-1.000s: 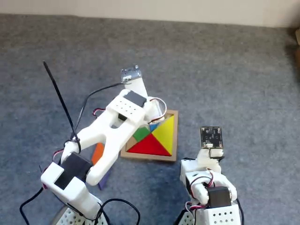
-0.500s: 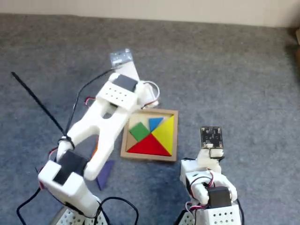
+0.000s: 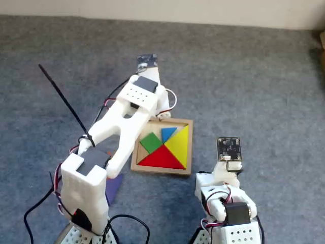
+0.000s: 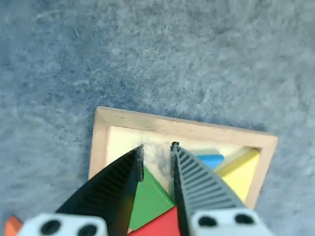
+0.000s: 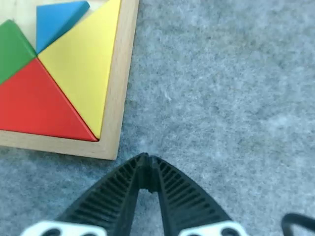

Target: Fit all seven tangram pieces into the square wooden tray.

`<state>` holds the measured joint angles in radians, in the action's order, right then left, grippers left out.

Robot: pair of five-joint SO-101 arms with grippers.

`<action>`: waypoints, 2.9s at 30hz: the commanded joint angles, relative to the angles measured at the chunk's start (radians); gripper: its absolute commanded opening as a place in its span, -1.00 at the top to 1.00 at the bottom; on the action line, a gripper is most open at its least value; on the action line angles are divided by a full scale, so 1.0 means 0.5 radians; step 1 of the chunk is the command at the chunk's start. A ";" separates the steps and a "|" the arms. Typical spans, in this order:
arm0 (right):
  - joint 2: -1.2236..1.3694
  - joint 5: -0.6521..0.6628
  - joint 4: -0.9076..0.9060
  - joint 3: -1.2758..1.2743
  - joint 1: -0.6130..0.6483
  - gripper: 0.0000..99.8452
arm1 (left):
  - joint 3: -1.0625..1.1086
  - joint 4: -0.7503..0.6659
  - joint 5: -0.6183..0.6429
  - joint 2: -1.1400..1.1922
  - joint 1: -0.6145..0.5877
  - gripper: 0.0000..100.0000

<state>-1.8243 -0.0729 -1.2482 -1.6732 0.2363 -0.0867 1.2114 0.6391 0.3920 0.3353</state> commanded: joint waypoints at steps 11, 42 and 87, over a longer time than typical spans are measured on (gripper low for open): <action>-0.023 0.018 -0.011 -0.250 -0.017 0.99 | -0.195 0.334 -0.970 -0.041 0.072 0.49; -0.023 0.018 -0.011 -0.250 -0.017 0.99 | -0.465 0.316 -1.163 0.376 0.072 0.53; -0.023 0.018 -0.011 -0.250 -0.020 0.99 | -1.165 0.730 -1.019 0.741 0.167 0.99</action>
<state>-1.8243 -0.0729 -1.2482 -1.6732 0.2363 -0.6068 1.5443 0.0652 0.8140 0.4289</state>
